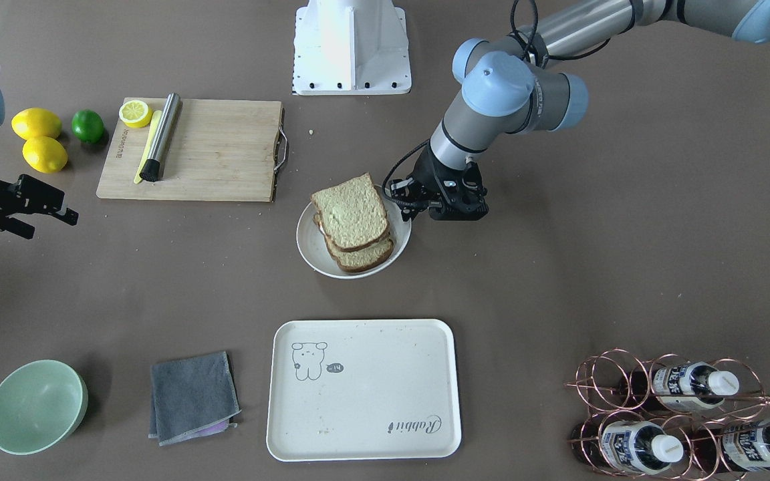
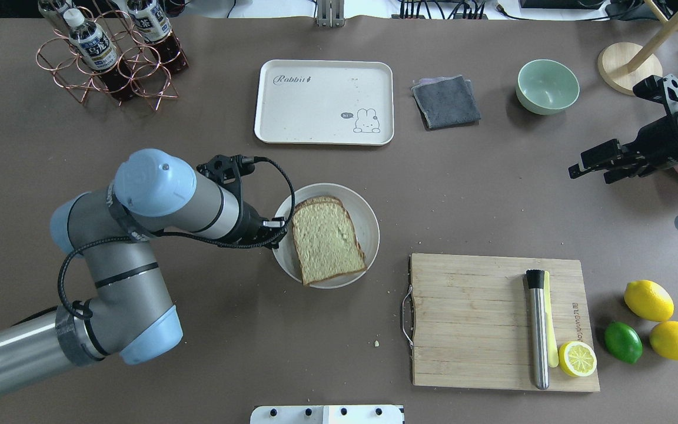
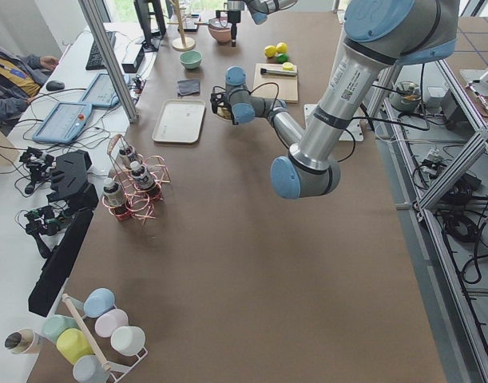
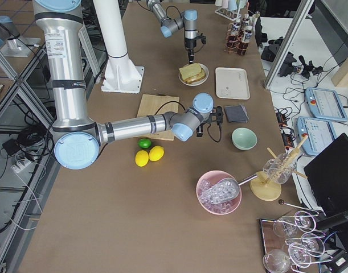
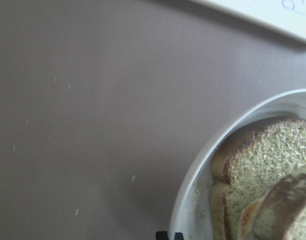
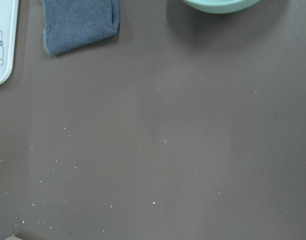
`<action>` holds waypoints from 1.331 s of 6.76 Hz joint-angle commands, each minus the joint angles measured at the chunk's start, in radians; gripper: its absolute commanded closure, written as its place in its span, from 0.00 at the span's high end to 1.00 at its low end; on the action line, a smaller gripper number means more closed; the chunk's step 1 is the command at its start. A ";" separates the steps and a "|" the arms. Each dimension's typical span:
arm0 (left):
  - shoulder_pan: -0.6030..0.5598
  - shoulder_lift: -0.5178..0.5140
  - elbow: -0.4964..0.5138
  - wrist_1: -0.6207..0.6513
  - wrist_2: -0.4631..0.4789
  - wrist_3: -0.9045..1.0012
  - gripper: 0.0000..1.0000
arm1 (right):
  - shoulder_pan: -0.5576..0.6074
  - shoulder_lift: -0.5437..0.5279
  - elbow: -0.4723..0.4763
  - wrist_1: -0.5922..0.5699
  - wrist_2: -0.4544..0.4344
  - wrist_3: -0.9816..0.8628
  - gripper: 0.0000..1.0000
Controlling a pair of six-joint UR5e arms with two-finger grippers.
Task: Make sandwich and place on tray
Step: 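Slide the plate with the left gripper onto the white tray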
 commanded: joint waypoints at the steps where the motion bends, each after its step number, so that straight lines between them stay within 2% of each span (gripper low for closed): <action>1: -0.143 -0.253 0.447 -0.133 -0.079 0.047 0.00 | 0.006 -0.014 0.030 0.001 -0.001 0.000 1.00; 2: -0.173 -0.316 0.608 -0.216 -0.081 0.053 0.00 | 0.006 -0.032 0.057 0.001 0.001 0.001 1.00; 3: -0.191 -0.353 0.700 -0.247 -0.082 0.058 0.00 | 0.003 -0.037 0.059 0.001 -0.001 0.001 1.00; 4: -0.194 -0.361 0.736 -0.279 -0.078 0.056 0.00 | -0.002 -0.034 0.058 0.000 -0.001 0.001 1.00; 6: -0.176 -0.357 0.720 -0.319 -0.070 0.004 0.95 | 0.003 -0.028 0.061 -0.034 0.002 0.001 1.00; 7: -0.177 -0.287 0.626 -0.316 -0.073 0.001 0.90 | -0.003 -0.013 0.064 -0.055 0.002 0.001 1.00; 8: -0.205 -0.160 0.477 -0.312 -0.079 0.025 0.90 | -0.006 -0.002 0.073 -0.094 -0.001 0.001 1.00; 9: -0.213 -0.042 0.332 -0.233 -0.084 0.077 0.90 | -0.003 0.009 0.075 -0.115 -0.013 0.000 1.00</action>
